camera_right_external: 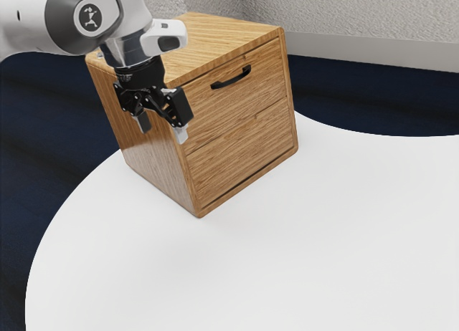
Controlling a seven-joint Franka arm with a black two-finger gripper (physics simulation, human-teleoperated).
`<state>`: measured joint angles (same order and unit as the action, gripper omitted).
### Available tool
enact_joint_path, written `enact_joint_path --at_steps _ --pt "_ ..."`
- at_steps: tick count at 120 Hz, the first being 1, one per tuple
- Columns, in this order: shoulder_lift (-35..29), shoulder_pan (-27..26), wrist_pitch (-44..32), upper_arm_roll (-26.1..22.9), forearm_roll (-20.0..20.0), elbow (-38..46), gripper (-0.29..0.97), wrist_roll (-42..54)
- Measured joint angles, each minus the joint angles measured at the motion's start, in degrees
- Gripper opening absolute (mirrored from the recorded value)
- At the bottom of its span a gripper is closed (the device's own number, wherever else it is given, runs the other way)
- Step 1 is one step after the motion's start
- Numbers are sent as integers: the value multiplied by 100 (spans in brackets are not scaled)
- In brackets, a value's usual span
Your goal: Pull the drawer handle with one arm to open the drawer
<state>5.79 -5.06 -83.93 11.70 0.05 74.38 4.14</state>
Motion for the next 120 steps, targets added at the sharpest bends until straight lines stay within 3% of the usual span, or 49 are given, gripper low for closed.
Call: enact_joint_path --at_steps 36,62,75,96,106,120 --pt "-14 0 8 -15 26 -60 68 1" --pt "-1114 3 285 -267 82 -384 68 -1" --pt "-1109 -149 797 244 95 -233 68 -3" --pt "-1088 120 1277 882 255 -178 68 210" --pt "-1025 60 1093 928 294 -139 68 515" --pt "-1098 9 270 895 294 589 68 1098"
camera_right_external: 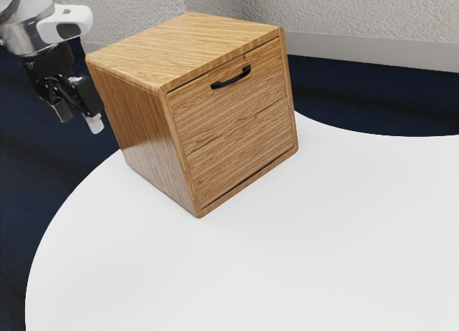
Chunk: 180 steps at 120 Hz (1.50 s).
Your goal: Pull the drawer handle with one arm to open the drawer
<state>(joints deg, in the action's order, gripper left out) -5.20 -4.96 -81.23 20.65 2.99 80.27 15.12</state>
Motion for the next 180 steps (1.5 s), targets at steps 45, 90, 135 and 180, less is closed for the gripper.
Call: enact_joint_path --at_steps 45,90,135,180 --pt "911 -344 -1349 -1040 -480 -372 68 1392" --pt "2445 -59 -752 -1111 -388 -2243 68 2021" --pt "2494 -49 -555 -1255 -447 -2293 68 2352" --pt "2371 108 -133 -1270 -278 -2172 68 2538"
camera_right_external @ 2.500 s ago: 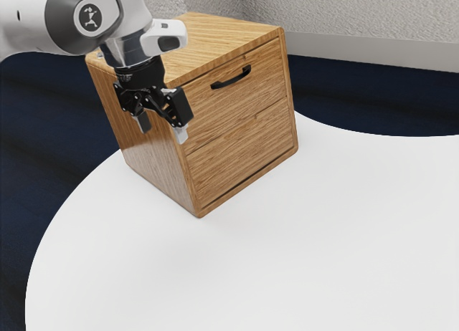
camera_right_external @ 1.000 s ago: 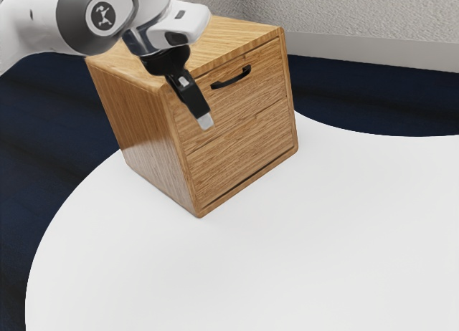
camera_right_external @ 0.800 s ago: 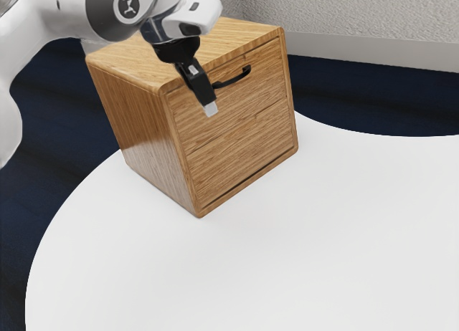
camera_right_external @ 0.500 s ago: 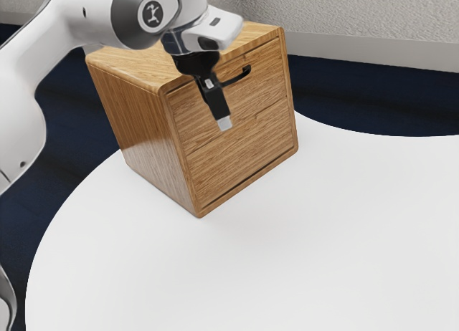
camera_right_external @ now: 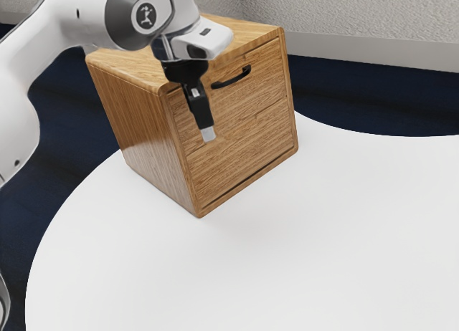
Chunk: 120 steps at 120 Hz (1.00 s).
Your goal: Pull the drawer handle with one arm to open the drawer
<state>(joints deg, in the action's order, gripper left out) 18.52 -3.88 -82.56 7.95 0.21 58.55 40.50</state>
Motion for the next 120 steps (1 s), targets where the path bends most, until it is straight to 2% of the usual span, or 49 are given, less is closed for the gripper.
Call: enact_joint_path --at_steps 29,34,37,43,48,53,57,62,73,95,100,108,120 --pt "-131 187 50 198 23 -9 65 101" --pt "-90 346 -18 60 15 -17 77 136" --pt "-74 584 -93 -185 16 -20 81 150" --pt "-78 1194 -271 -878 60 -24 70 201" --pt "-90 1452 -402 -1199 147 -37 51 216" --pt "-85 1510 -545 -1321 284 -53 30 191" --pt "-69 1397 -702 -1338 455 -63 30 175" --pt "-45 1130 -896 -1270 634 -108 38 158" --pt "-21 234 -1203 -680 889 -217 51 128" --pt "178 -336 -1590 -479 1690 -241 62 78" --pt "349 -571 -1686 -166 1942 -259 63 67" --pt "505 -1144 -1807 695 2205 -305 65 27" --pt "638 -1491 -1915 1040 2402 -376 66 -34"
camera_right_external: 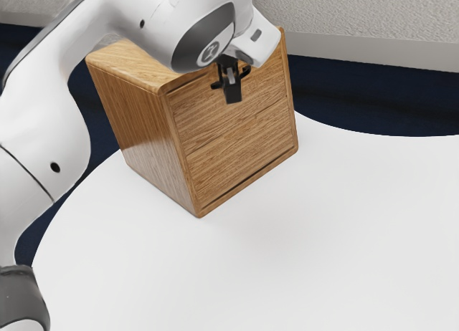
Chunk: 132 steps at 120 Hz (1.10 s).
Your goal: Pull the drawer handle with one arm to open the drawer
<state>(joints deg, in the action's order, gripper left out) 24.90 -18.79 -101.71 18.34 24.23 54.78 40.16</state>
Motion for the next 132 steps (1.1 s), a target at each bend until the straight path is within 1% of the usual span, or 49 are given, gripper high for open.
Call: enact_joint_path --at_steps 6,13,22,34,46,63,86,93,106,119,126,132 --pt "-16 -43 -18 -26 17 -8 67 -26" --pt "-234 -65 37 -162 16 14 67 -51" --pt "-242 -43 156 -156 -116 30 68 -81" --pt "-33 -39 253 -49 -402 12 68 -118" --pt "35 -140 315 -62 -726 3 68 -152" --pt "109 -153 298 -77 -1161 8 68 -187" --pt "133 -150 218 -72 -1430 -1 68 -222" --pt "159 -112 209 -49 -1584 -7 68 -230" --pt "401 192 222 -54 -2099 -53 68 -243" --pt "282 247 336 -47 -2336 -122 68 -250" --pt "276 301 399 -181 -2472 -313 68 -259" --pt "385 588 493 -600 -2697 -485 68 -365"
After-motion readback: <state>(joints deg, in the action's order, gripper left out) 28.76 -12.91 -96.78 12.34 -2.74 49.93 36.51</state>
